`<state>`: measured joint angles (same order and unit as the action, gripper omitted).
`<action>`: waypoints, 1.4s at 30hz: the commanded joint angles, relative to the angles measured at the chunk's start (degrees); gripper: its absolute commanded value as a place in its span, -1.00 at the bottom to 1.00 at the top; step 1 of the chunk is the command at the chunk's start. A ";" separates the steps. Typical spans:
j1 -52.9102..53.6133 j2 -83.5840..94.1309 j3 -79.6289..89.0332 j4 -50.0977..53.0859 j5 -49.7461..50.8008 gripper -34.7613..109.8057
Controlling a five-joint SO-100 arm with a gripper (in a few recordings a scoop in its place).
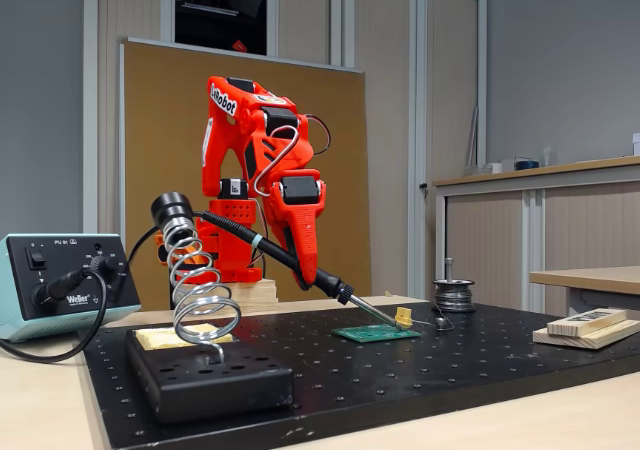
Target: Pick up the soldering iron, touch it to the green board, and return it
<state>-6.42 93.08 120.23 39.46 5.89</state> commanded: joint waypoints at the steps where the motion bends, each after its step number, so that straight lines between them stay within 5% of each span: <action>1: -1.49 2.46 -0.35 0.53 1.05 -0.52; 42: 4.92 3.60 -2.46 3.60 -5.71 -0.52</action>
<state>-3.16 93.25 120.15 41.31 1.67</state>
